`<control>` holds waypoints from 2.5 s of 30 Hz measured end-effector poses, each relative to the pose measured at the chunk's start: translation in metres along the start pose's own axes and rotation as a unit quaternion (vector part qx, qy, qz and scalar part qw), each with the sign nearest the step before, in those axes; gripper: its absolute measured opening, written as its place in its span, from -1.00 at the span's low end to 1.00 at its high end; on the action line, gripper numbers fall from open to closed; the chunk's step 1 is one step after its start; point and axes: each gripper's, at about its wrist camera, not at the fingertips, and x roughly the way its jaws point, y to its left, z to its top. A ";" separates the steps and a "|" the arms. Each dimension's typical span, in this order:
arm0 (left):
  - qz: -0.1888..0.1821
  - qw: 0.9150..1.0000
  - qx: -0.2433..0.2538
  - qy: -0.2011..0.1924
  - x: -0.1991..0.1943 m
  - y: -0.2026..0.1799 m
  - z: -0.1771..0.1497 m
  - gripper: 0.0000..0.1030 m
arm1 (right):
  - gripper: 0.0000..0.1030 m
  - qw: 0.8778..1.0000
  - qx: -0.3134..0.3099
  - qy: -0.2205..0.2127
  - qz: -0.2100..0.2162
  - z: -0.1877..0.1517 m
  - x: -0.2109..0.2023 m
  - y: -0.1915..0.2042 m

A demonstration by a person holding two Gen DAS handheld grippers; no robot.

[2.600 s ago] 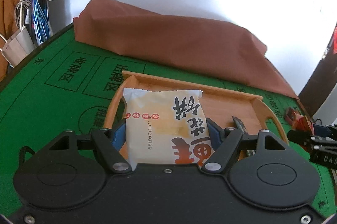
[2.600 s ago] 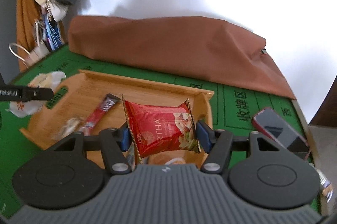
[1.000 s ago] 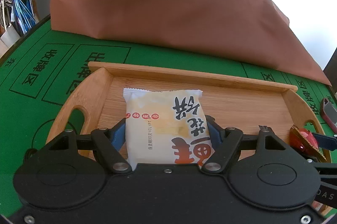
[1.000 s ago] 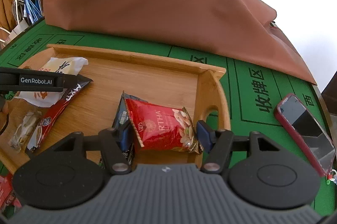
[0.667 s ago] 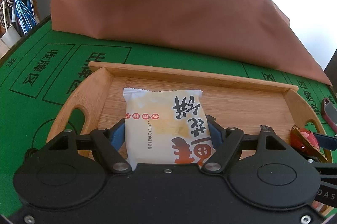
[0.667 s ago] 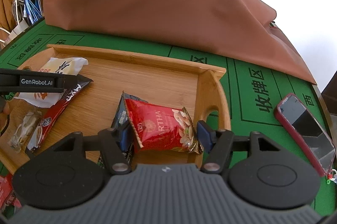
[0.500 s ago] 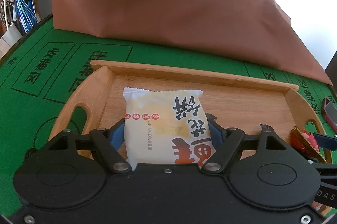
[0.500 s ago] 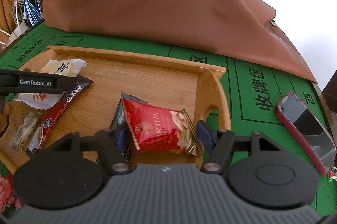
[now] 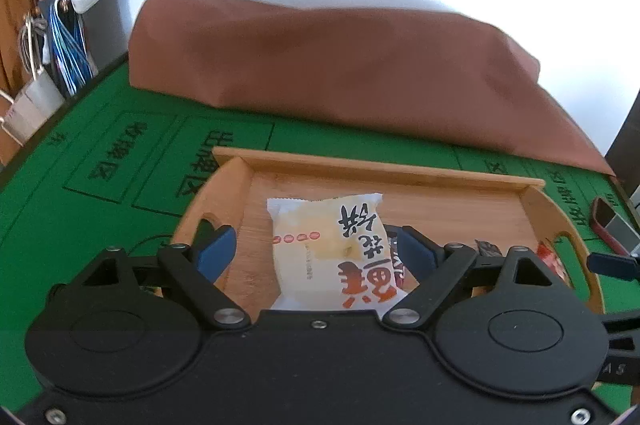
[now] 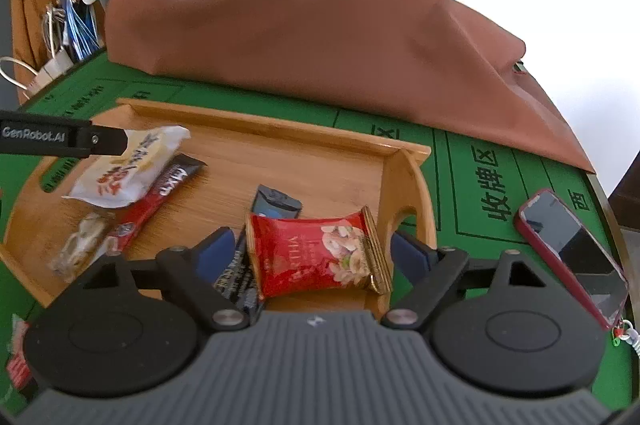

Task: Organize snacks
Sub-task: 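Lower both bags onto the tray and open both tools, then withdraw both tools from the tray back to the snack pile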

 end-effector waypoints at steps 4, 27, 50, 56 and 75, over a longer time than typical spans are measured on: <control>-0.014 1.000 0.010 -0.015 -0.025 0.002 -0.009 0.70 | 0.84 1.000 0.001 -0.013 0.008 -0.003 -0.014 0.002; -0.026 0.992 0.061 -0.110 -0.125 0.013 -0.092 0.74 | 0.95 0.994 -0.003 -0.064 0.084 -0.066 -0.095 0.017; -0.044 0.993 0.080 -0.074 -0.140 0.016 -0.179 0.74 | 0.95 0.995 -0.051 -0.052 0.075 -0.141 -0.118 0.037; -0.042 0.994 0.084 -0.054 -0.132 0.012 -0.190 0.65 | 0.93 0.993 -0.082 -0.038 0.076 -0.149 -0.112 0.050; -0.059 0.992 0.096 -0.050 -0.116 0.004 -0.184 0.21 | 0.60 0.994 -0.083 -0.017 0.074 -0.148 -0.095 0.063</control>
